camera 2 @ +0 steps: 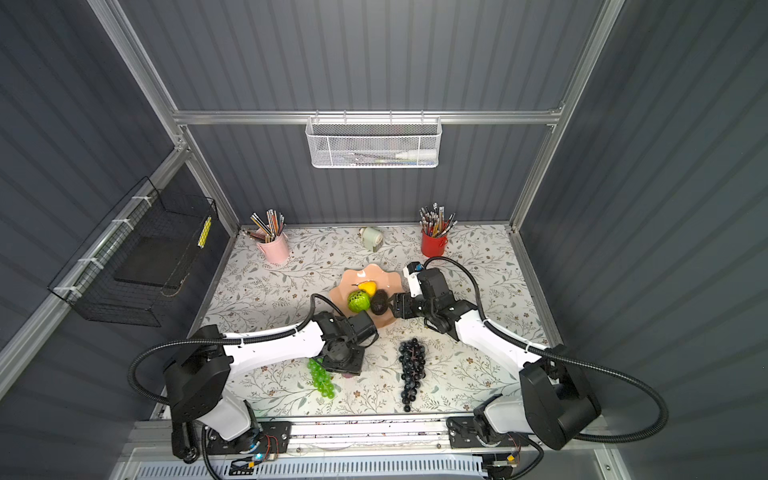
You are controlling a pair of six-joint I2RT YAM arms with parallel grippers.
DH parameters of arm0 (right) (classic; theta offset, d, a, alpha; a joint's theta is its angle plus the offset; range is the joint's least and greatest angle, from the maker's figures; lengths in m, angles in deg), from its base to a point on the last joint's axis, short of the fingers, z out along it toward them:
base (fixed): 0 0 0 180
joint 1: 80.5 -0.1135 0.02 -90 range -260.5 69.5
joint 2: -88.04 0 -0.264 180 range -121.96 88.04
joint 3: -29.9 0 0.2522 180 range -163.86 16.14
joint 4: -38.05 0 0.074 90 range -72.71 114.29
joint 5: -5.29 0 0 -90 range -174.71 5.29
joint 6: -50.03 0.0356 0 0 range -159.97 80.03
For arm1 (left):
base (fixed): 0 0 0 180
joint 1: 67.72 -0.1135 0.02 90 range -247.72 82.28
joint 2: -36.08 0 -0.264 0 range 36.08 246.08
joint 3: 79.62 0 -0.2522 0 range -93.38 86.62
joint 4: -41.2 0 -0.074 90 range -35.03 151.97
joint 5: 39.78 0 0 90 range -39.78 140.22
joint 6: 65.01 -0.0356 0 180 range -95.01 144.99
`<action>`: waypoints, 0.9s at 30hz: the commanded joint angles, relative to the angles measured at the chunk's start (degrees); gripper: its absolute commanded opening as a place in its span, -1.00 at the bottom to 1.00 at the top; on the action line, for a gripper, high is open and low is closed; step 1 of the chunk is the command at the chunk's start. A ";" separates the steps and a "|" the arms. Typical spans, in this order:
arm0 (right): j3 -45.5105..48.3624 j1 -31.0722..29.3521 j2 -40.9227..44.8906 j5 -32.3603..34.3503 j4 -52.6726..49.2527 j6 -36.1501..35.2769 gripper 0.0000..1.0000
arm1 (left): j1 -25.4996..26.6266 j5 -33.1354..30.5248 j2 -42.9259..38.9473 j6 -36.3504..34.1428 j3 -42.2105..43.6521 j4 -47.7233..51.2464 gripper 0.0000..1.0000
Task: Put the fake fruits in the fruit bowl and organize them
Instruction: 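Lower the purple fruit into the bowl beside the avocado and open the left gripper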
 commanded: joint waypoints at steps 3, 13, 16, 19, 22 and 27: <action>-0.68 0.23 1.07 -0.60 -0.83 -0.10 0.49 | -0.11 -2.14 -5.75 -1.60 1.14 1.09 -0.21; -3.92 0.22 1.60 -0.19 -4.35 0.25 0.49 | -6.62 -2.69 -5.47 -9.55 -10.39 1.87 -0.20; -4.67 0.23 1.73 0.26 -4.95 0.17 0.48 | -11.44 -1.01 -2.47 -13.59 -14.49 0.68 -0.20; -6.31 0.25 1.21 0.16 -6.40 -0.42 0.48 | -14.60 -0.31 2.24 -17.56 -19.12 0.08 -0.20; -7.95 0.19 1.05 0.59 -8.33 -1.12 0.49 | -16.49 1.57 7.78 -20.52 -24.52 -0.19 -0.20; -8.99 0.17 1.66 2.00 -9.89 -1.33 0.49 | -19.30 5.12 15.20 -23.05 -28.37 -0.73 -0.20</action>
